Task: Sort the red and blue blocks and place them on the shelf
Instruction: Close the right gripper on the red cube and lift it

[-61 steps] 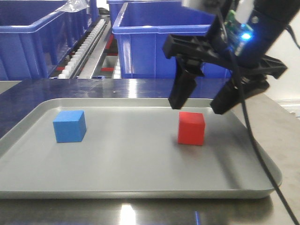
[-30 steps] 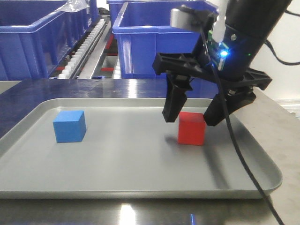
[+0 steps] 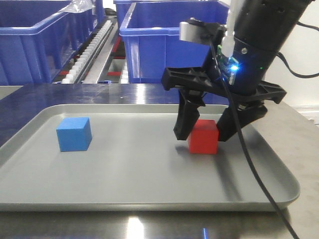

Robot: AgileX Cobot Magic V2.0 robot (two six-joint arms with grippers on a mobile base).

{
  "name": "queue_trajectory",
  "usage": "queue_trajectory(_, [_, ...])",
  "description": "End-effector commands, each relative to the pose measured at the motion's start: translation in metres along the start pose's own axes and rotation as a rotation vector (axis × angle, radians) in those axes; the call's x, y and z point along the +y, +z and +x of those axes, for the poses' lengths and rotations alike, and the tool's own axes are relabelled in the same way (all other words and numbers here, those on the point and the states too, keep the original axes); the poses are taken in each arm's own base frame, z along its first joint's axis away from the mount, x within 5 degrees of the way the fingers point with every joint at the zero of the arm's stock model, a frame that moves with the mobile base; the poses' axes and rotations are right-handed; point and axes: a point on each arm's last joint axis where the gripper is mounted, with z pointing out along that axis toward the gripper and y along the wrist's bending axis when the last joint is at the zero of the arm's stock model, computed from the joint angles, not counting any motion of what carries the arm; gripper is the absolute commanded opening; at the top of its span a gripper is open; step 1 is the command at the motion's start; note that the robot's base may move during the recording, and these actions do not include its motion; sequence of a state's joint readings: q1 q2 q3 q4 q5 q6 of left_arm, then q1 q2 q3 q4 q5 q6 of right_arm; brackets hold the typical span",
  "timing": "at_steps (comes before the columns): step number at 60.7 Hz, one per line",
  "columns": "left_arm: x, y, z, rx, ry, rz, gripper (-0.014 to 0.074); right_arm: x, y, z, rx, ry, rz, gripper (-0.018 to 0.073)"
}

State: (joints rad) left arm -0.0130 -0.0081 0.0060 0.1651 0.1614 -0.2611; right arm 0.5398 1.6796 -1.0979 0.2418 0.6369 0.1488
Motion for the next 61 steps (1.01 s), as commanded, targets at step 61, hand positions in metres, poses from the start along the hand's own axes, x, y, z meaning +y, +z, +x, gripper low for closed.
queue_trajectory(61, [-0.001, 0.001, 0.000, -0.068, -0.009, 0.020, 0.0122, -0.031, -0.207, 0.012, -0.795, 0.006, -0.021, 0.0055])
